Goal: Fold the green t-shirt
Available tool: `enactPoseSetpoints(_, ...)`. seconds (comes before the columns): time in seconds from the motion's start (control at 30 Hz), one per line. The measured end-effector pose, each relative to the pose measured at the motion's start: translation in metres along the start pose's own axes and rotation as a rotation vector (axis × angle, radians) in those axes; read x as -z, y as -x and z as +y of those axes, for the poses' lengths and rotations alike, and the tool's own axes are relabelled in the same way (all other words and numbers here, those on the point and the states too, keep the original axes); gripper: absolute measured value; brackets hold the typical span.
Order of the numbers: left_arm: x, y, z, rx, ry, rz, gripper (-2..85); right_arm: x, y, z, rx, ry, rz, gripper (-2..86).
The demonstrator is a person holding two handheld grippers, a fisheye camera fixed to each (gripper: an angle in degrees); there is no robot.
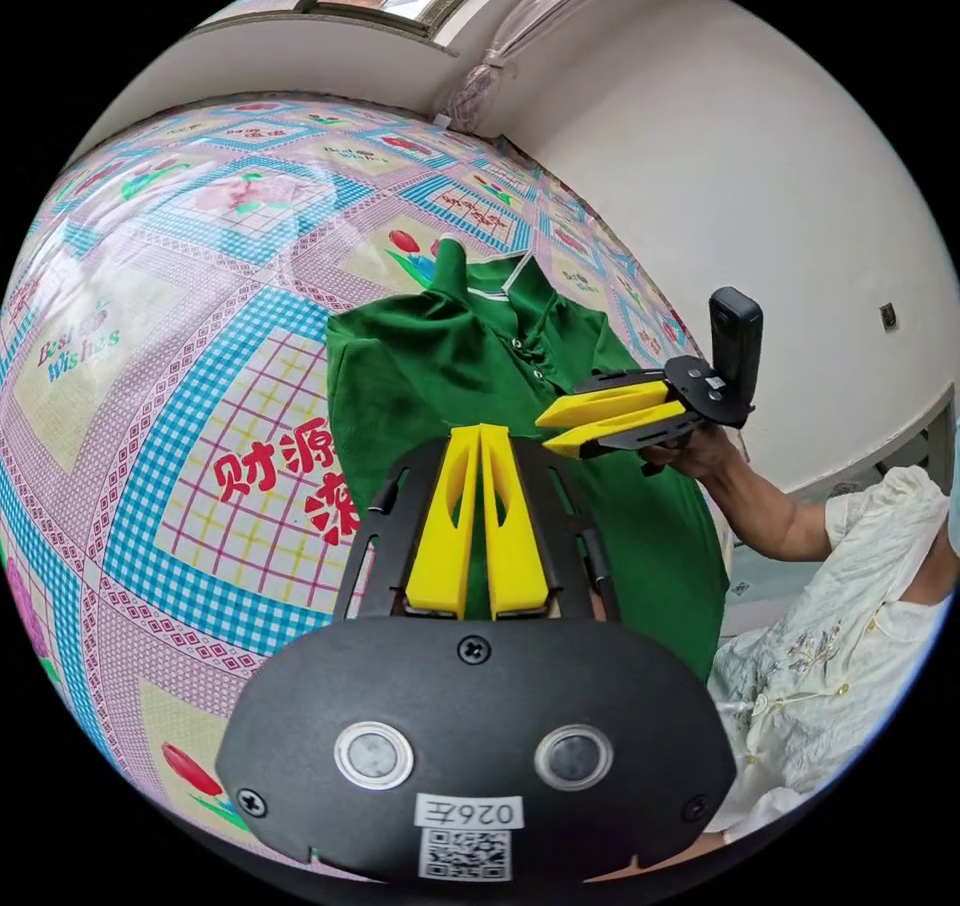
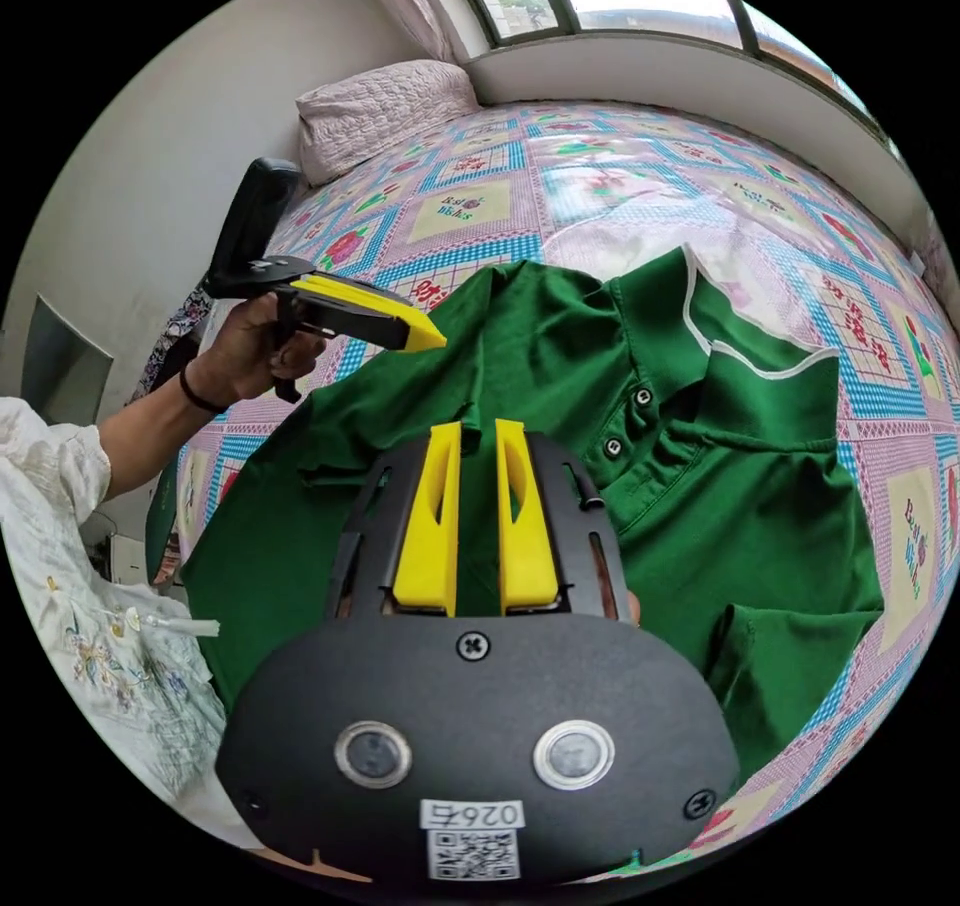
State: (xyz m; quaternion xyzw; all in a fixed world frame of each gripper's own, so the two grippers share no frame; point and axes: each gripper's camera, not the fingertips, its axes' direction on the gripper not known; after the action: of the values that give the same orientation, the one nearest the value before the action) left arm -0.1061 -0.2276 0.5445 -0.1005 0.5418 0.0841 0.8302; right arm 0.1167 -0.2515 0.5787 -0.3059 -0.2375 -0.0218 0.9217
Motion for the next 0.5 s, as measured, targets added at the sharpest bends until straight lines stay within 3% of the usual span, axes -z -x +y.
enactPoseSetpoints(0.17,-0.008,0.027,0.005,0.094,0.003,-0.022,-1.0,-0.011,0.004,-0.004,0.095,0.078,0.0,-1.1)
enactPoseSetpoints(0.37,0.003,0.038,0.012,0.151,-0.04,-0.041,-0.9,0.021,0.004,0.026,0.103,0.048,0.125,-1.1)
enactPoseSetpoints(0.5,0.013,0.025,0.01,0.128,-0.096,-0.06,-1.0,0.022,0.002,0.013,0.081,-0.03,0.066,1.8)
